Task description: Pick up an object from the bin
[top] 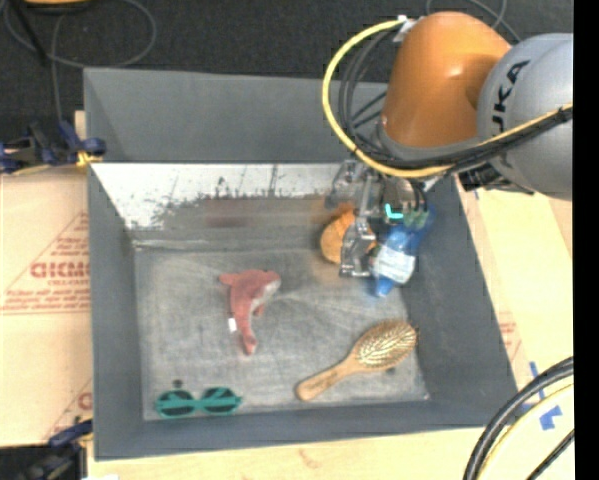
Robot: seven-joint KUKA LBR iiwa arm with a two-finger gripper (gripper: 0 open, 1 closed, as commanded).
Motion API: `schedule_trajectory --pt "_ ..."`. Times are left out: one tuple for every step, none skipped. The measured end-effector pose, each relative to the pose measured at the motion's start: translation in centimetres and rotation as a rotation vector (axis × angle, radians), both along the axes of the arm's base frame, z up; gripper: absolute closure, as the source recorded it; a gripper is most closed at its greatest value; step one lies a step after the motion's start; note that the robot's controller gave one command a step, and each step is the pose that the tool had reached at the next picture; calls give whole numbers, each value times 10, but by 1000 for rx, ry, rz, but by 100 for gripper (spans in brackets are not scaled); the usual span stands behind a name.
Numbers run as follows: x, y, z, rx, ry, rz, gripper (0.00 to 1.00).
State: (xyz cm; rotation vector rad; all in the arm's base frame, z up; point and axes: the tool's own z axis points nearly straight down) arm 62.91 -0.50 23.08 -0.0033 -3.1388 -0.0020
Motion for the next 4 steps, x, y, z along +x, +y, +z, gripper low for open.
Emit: schedule_trajectory --pt "1 0 5 0 -8 0 0" --pt "1 7 -46 1 -14 -17 0" --pt "-19 46 -96 -1 -7 -94 0" --pt "11 67 -157 -1 -16 81 100"
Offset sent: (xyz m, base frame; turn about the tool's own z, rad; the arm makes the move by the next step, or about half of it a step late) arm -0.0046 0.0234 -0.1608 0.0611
